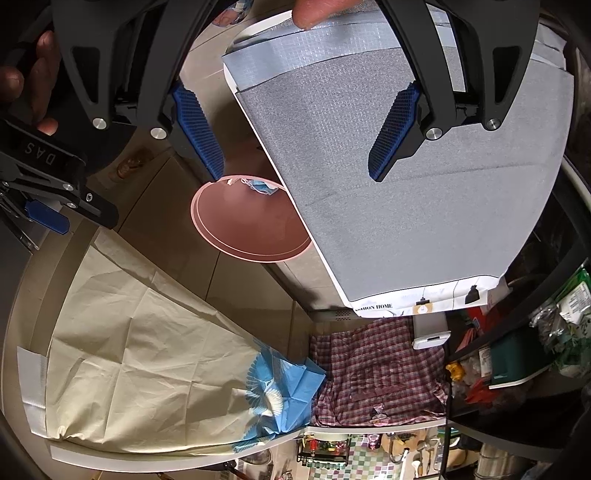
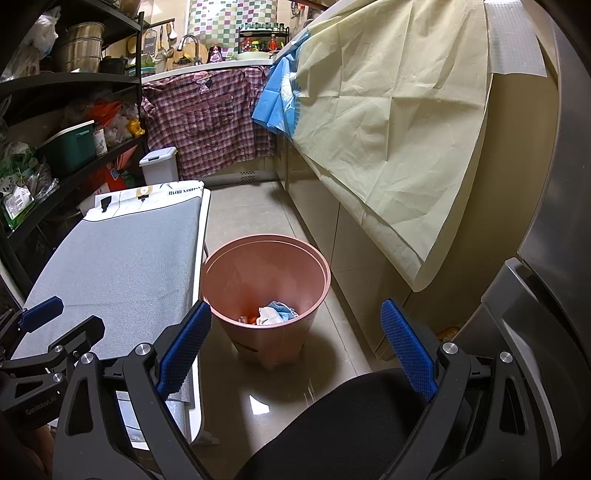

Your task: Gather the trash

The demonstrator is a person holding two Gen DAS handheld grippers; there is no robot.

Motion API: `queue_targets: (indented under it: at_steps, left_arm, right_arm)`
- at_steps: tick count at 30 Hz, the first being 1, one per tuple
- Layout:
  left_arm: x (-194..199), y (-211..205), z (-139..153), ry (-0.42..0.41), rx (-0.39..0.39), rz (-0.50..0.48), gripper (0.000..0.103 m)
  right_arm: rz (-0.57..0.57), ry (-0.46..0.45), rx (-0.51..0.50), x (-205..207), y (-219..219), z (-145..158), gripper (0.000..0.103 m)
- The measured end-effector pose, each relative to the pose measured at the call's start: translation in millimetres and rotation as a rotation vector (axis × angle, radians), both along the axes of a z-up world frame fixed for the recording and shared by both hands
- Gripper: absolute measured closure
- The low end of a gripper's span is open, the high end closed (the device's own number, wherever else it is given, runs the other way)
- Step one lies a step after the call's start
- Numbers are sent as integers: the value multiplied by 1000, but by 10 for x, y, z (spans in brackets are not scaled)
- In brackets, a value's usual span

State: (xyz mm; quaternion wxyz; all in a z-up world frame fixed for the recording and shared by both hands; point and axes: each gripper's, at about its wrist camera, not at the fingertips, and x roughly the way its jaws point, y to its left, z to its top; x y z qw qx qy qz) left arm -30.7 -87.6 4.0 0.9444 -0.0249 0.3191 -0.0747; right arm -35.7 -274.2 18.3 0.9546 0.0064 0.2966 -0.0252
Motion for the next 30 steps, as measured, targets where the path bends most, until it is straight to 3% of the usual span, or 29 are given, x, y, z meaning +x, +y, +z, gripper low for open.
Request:
queue_targets:
  at_steps: [30]
  left_arm:
    - [-24, -16, 36, -13, 5, -5, 25]
  right_arm:
    - [0, 0, 1, 9, -11, -8, 11]
